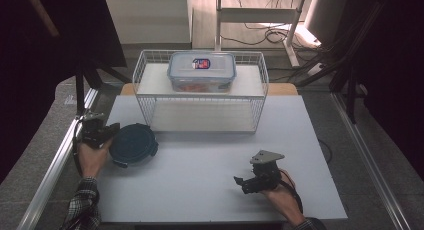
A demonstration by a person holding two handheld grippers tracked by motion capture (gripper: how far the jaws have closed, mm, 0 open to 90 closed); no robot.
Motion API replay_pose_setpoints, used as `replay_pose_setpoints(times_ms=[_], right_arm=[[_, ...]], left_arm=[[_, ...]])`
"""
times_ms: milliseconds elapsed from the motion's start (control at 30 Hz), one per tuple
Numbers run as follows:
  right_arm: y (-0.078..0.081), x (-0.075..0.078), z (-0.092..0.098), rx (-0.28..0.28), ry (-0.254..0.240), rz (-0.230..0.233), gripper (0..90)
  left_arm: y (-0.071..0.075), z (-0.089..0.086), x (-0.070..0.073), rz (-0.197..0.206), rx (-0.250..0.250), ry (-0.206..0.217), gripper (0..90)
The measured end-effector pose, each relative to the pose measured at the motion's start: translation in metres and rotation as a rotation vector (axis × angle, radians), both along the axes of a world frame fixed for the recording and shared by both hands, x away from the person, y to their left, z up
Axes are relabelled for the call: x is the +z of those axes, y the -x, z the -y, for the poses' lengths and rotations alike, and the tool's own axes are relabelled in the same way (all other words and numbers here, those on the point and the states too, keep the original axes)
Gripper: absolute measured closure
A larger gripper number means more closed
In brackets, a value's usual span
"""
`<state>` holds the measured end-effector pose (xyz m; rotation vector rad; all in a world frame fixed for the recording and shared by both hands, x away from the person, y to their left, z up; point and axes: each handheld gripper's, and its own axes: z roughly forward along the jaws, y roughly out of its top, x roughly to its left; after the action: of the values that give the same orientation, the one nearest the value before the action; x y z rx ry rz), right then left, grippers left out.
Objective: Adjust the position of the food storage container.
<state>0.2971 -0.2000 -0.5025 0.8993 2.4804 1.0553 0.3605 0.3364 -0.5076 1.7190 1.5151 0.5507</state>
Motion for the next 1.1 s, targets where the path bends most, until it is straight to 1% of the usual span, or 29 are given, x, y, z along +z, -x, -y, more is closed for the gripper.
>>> replay_pose_setpoints(times_ms=[100, 200, 267, 333, 367, 400, 433, 467, 500, 533, 567, 600, 633, 667, 700, 733, 767, 800, 867, 933, 967, 1000, 1033, 1100], right_arm=[[0.0, -0.001, -0.001, 0.006, 0.007, -0.002, 2.5], [0.0, -0.001, -0.002, 0.012, 0.011, -0.003, 2.6], [0.0, -0.002, -0.002, 0.012, 0.014, -0.005, 2.7], [0.0, -0.001, -0.003, 0.012, 0.013, -0.005, 2.7], [0.0, -0.001, -0.003, 0.012, 0.013, -0.006, 2.7], [0.0, -0.001, -0.003, 0.012, 0.013, -0.006, 2.7], [0.0, -0.001, -0.002, 0.013, 0.014, -0.004, 2.7], [0.0, -0.001, -0.002, 0.013, 0.014, -0.004, 2.7], [0.0, -0.001, -0.002, 0.014, 0.015, -0.004, 2.7], [0.0, -0.001, -0.002, 0.013, 0.016, -0.002, 2.7], [0.0, -0.001, -0.001, 0.011, 0.015, -0.002, 2.7], [0.0, 0.0, 0.0, 0.009, 0.013, 0.0, 2.7], [0.001, 0.0, 0.001, 0.006, 0.013, 0.001, 2.7], [0.001, 0.0, 0.002, 0.005, 0.009, 0.002, 2.7], [0.0, 0.0, 0.003, 0.003, 0.011, 0.002, 2.7], [0.0, 0.0, 0.003, 0.0, 0.009, 0.0, 2.7], [-0.001, 0.0, 0.004, -0.001, 0.011, 0.001, 2.7], [-0.001, 0.0, 0.004, -0.001, 0.011, 0.0, 2.8], [0.0, 0.0, 0.003, -0.001, 0.01, 0.0, 2.7], [0.0, 0.0, 0.003, 0.001, 0.012, 0.002, 2.7], [0.0, 0.0, 0.003, 0.001, 0.011, 0.002, 2.8], [0.0, 0.0, 0.003, 0.001, 0.011, 0.002, 2.8], [0.0, 0.0, 0.003, 0.0, 0.008, 0.001, 2.8], [-0.001, 0.0, 0.003, 0.001, 0.008, -0.003, 2.7]], left_arm=[[0.002, 0.002, 0.001, -0.007, 0.003, -0.002, 90.0], [0.005, 0.007, 0.002, -0.011, -0.008, -0.004, 90.0], [0.007, 0.013, 0.002, -0.014, -0.027, 0.007, 90.0], [0.009, 0.021, 0.002, -0.015, -0.042, 0.007, 90.0], [0.011, 0.028, 0.003, -0.019, -0.058, 0.012, 90.0], [0.011, 0.028, 0.003, -0.019, -0.058, 0.012, 90.0], [0.013, 0.034, 0.003, -0.019, -0.071, 0.013, 90.0], [0.015, 0.037, 0.003, -0.019, -0.079, 0.012, 90.0], [0.016, 0.039, 0.004, -0.019, -0.088, 0.002, 90.0], [0.017, 0.04, 0.005, -0.016, -0.09, -0.017, 90.0], [0.019, 0.039, 0.006, 0.001, -0.071, -0.035, 90.0], [0.022, 0.036, 0.007, 0.013, -0.038, -0.051, 90.0], [0.024, 0.031, 0.007, 0.008, -0.017, -0.058, 90.0], [0.026, 0.025, 0.005, -0.006, -0.01, -0.042, 90.0], [0.028, 0.02, 0.002, -0.023, -0.018, -0.008, 90.0], [0.03, 0.017, -0.003, -0.046, -0.039, 0.021, 90.0], [0.032, 0.017, -0.008, -0.077, -0.064, 0.025, 90.0], [0.033, 0.017, -0.009, -0.086, -0.074, 0.026, 90.0], [0.037, 0.018, -0.011, -0.094, -0.073, 0.038, 90.0], [0.042, 0.015, -0.01, -0.094, -0.063, 0.081, 90.0], [0.047, 0.015, -0.012, -0.095, -0.055, 0.109, 90.0], [0.047, 0.015, -0.012, -0.095, -0.055, 0.109, 90.0], [0.05, 0.017, -0.011, -0.1, -0.065, 0.109, 90.0], [0.053, 0.022, -0.011, -0.102, -0.077, 0.115, 90.0]])
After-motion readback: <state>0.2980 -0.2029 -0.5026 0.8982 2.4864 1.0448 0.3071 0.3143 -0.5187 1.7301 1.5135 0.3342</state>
